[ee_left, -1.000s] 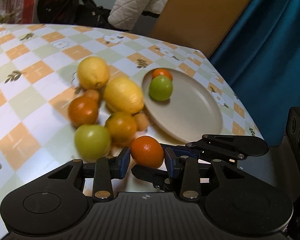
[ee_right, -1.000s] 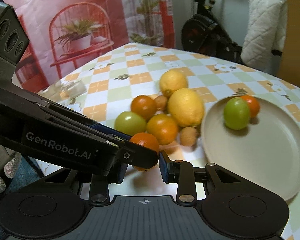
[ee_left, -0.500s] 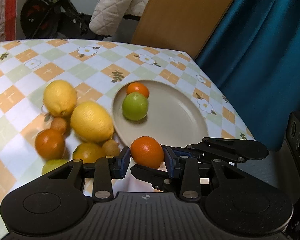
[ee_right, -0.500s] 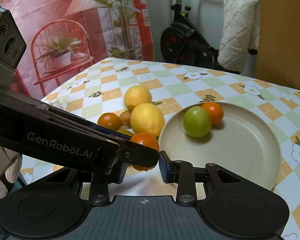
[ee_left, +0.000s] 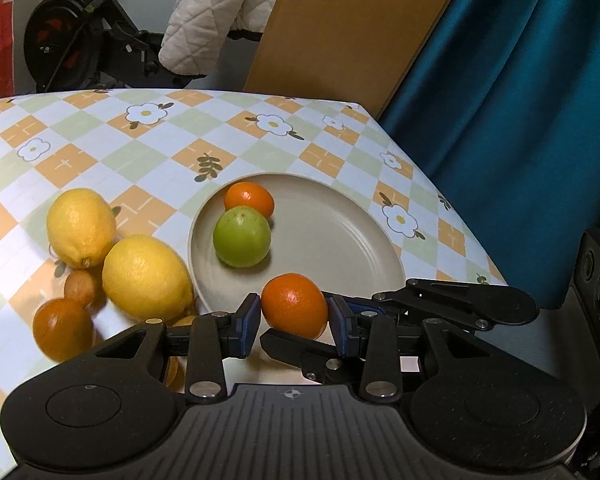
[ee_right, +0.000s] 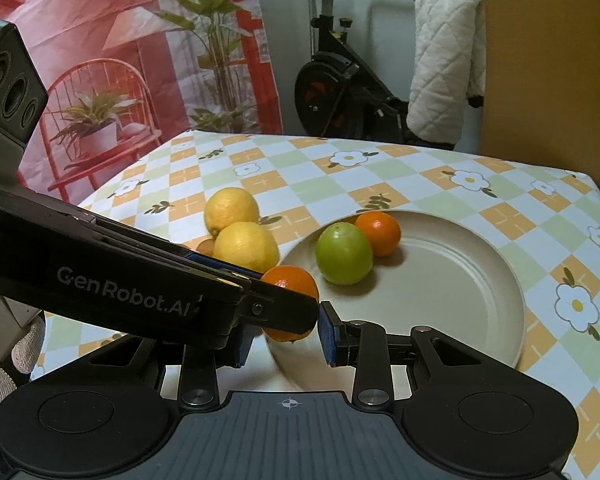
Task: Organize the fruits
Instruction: 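Carry the orange with the left gripper over the beige plate and lower it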
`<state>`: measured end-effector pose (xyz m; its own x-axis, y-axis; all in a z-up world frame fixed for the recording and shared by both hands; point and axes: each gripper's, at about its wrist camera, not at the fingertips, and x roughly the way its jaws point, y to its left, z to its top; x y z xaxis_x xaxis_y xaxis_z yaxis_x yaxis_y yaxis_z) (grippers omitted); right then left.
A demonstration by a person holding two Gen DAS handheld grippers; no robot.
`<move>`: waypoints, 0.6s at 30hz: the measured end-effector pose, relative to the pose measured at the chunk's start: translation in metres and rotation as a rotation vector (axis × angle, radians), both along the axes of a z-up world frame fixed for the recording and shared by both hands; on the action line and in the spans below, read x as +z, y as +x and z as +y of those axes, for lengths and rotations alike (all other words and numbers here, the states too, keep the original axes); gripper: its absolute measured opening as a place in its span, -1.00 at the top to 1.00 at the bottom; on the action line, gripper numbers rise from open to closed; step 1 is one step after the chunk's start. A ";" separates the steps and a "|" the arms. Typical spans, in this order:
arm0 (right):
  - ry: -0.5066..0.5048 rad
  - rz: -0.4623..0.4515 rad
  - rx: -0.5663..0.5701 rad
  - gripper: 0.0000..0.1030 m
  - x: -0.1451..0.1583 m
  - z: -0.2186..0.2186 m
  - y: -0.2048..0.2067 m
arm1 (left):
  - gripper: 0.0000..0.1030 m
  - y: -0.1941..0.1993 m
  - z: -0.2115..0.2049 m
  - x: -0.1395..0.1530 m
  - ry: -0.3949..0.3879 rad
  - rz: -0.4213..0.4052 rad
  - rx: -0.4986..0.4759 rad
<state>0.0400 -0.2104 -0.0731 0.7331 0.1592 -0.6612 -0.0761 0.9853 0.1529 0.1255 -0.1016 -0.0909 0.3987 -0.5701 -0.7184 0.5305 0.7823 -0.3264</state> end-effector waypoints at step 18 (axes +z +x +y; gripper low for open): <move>0.013 0.045 -0.015 0.40 -0.024 -0.018 0.050 | 0.24 0.042 -0.019 -0.019 0.067 0.011 0.047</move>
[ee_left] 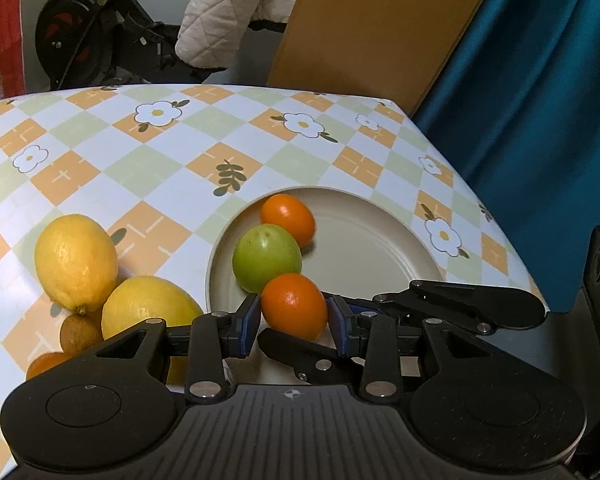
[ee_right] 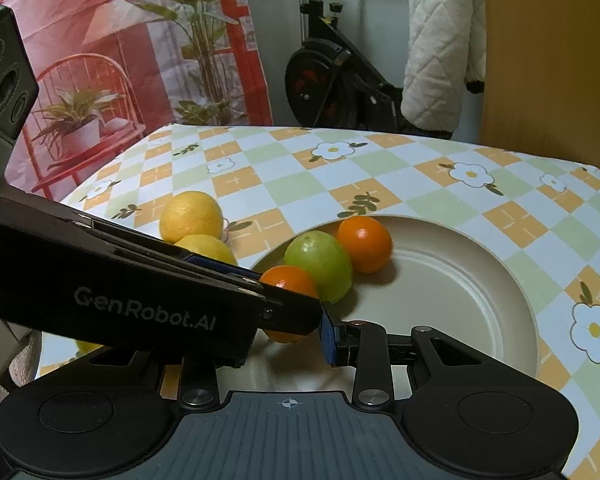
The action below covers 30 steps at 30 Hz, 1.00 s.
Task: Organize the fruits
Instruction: 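Carry the orange with the left gripper over the beige plate and lower it, then open the left gripper to release the orange on the plate and withdraw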
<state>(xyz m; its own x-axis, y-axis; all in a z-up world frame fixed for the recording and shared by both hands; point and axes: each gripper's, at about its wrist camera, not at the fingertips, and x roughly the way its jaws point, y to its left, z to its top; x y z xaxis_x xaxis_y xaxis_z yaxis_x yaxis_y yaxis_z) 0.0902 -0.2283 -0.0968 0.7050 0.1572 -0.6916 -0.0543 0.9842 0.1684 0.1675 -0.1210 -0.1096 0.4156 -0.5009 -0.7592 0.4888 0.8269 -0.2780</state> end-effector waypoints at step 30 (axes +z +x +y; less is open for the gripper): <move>-0.020 0.024 -0.070 0.13 -0.003 0.002 0.001 | 0.00 -0.003 0.008 0.005 0.032 -0.053 0.018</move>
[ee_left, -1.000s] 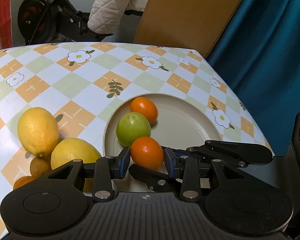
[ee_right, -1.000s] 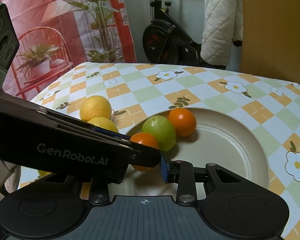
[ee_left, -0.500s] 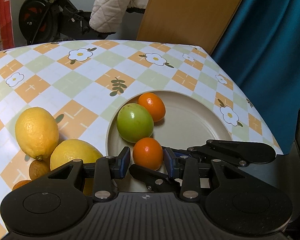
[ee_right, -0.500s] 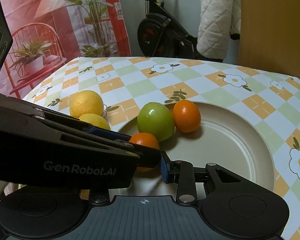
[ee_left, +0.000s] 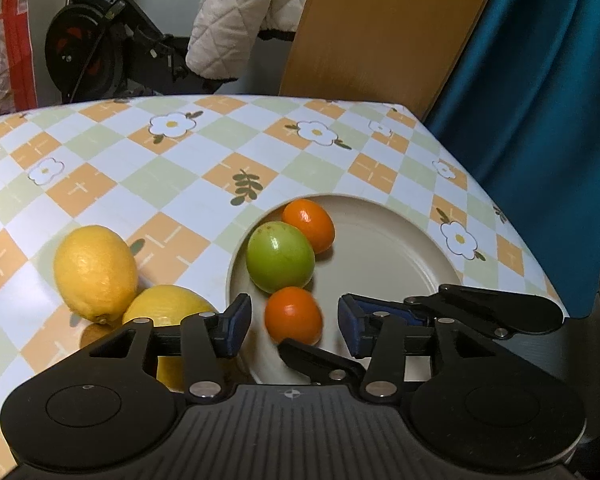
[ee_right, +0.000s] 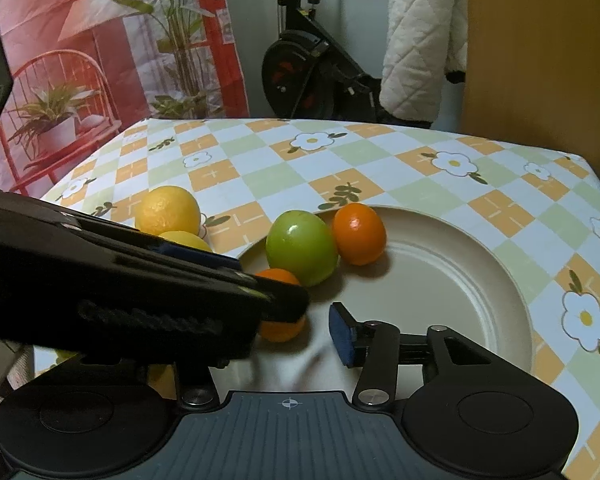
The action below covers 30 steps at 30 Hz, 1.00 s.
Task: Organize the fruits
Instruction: 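Open the left gripper to release the orange on the plate and withdraw, then move the left gripper to the pale green round fruit at the pile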
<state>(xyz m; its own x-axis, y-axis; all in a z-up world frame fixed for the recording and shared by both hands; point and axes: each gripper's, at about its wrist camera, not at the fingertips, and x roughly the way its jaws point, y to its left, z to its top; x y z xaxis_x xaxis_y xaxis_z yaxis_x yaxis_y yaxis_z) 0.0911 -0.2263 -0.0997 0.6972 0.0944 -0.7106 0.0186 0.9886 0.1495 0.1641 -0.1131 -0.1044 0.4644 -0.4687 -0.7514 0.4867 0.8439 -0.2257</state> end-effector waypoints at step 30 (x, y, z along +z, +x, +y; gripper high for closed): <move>0.025 -0.073 0.058 0.02 0.039 0.038 -0.041 | -0.10 -0.056 0.099 0.049 -0.046 -0.107 0.120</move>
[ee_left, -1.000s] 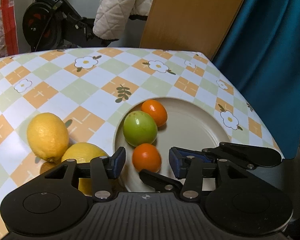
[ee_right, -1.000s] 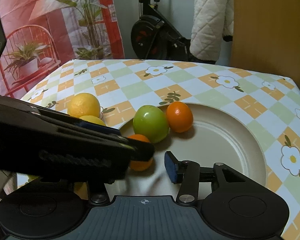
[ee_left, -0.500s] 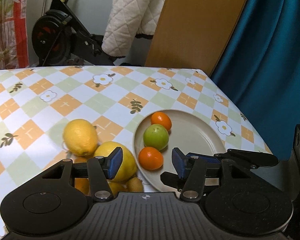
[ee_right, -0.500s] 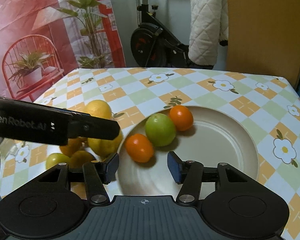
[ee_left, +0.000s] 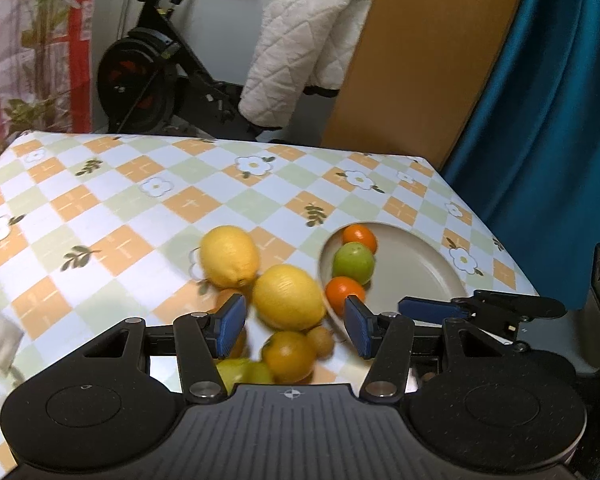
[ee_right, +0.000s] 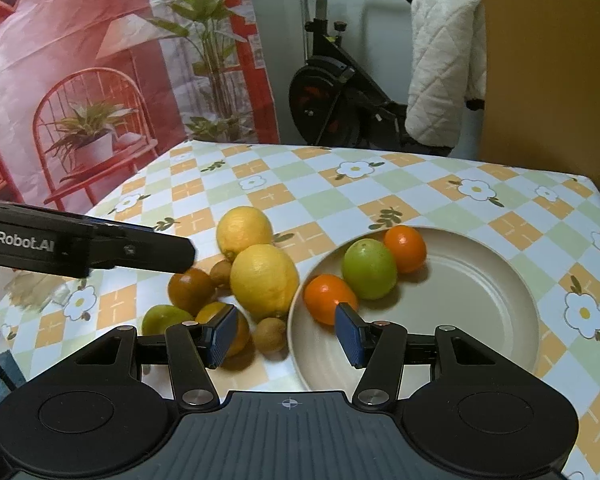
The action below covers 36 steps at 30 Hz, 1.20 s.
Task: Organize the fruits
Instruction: 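Move the left gripper to the pale green round fruit at the pile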
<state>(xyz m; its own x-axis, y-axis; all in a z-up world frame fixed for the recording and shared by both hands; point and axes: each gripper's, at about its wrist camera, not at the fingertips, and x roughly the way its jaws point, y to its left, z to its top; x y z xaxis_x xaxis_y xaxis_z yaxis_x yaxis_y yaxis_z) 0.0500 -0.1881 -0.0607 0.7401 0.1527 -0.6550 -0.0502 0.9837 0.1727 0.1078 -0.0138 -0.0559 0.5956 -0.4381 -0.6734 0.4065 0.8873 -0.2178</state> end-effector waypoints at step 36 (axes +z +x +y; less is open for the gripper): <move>-0.094 0.092 0.291 0.15 -0.018 0.097 0.015 | -0.10 -0.005 0.060 -0.044 -0.074 0.130 -0.010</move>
<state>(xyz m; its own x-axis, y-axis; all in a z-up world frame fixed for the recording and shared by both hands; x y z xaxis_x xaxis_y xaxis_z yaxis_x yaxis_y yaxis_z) 0.0647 -0.0910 -0.0792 0.6111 0.2847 -0.7386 -0.3202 0.9422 0.0982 0.1025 0.0459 -0.0997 0.5011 -0.4950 -0.7098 0.3790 0.8630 -0.3341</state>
